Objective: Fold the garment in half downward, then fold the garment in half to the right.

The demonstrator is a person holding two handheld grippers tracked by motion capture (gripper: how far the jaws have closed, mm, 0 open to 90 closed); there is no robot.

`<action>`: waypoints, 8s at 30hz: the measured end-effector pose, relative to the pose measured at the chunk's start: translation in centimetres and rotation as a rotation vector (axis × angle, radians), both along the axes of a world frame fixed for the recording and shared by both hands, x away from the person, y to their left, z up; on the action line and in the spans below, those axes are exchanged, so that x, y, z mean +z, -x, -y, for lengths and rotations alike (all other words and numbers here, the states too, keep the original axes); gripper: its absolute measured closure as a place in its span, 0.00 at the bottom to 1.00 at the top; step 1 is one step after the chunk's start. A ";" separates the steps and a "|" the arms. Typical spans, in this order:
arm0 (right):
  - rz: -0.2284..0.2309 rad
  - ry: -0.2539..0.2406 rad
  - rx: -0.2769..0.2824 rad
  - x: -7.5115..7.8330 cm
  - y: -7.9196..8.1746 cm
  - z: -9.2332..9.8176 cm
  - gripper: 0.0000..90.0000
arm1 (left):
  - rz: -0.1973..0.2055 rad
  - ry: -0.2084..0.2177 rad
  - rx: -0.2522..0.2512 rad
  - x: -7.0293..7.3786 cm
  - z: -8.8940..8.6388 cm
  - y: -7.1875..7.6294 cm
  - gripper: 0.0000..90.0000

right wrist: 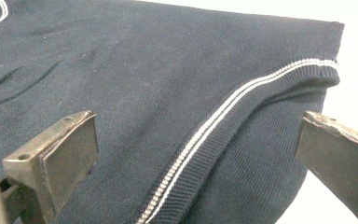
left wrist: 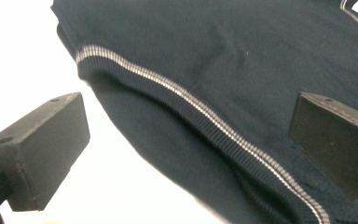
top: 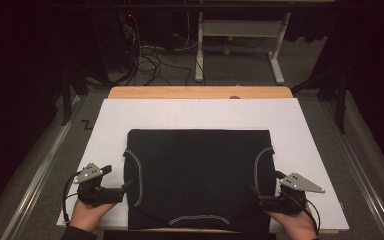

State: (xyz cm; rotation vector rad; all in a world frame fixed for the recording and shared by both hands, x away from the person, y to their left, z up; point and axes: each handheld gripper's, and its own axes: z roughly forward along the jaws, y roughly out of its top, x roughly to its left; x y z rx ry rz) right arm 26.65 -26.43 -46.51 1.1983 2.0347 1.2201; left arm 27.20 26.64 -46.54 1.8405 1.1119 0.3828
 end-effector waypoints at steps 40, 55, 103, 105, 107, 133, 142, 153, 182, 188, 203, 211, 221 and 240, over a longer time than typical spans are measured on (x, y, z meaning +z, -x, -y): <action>0.078 0.004 0.256 2.4 -3.4 -13.5 0.00 | 0.036 0.062 -0.052 3.8 2.5 -9.2 0.00; 0.070 -0.030 0.390 2.6 -1.8 -19.5 0.00 | 0.027 0.039 -0.051 7.5 3.7 -12.8 0.00; 0.035 -0.016 0.388 1.3 0.5 -19.7 0.00 | -0.216 -0.066 0.086 -1.6 0.1 -19.1 0.30; 0.028 -0.012 0.392 1.2 0.5 -20.0 0.00 | -0.212 -0.091 0.073 -1.5 0.4 -19.3 0.32; 0.020 -0.007 0.397 1.1 0.5 -20.1 0.00 | -0.203 -0.111 0.071 -1.6 0.9 -19.4 0.37; 0.008 0.072 0.556 0.9 2.4 -26.4 0.00 | -0.068 0.025 0.057 -2.0 0.2 -16.2 0.84; -0.064 0.135 0.583 -0.8 2.5 -29.7 0.03 | -0.061 0.045 0.040 -2.0 0.1 -15.9 0.83; -0.139 0.243 0.606 -1.6 2.9 -33.2 0.09 | -0.058 0.063 0.037 -2.0 -0.1 -15.8 0.83; -0.128 0.306 0.493 -1.7 2.6 -33.5 0.60 | -0.063 0.067 0.049 -2.0 -0.1 -15.8 0.83; -0.120 0.317 0.478 -1.5 2.5 -33.2 0.74 | -0.063 0.068 0.051 -2.0 -0.1 -15.8 0.83; -0.086 0.239 0.509 -0.4 2.8 -31.5 0.80 | -0.077 0.073 0.059 -2.0 -0.2 -16.0 0.83; -0.037 0.210 0.515 0.5 3.2 -30.4 0.81 | -0.100 0.065 0.060 -2.1 -0.1 -16.3 0.84; -0.035 0.152 0.515 1.2 2.8 -29.2 0.81 | -0.109 0.021 0.086 -1.4 0.6 -16.2 0.85; 0.031 0.116 0.529 4.4 2.9 -29.0 0.81 | -0.008 0.048 0.147 4.0 1.2 -15.5 0.86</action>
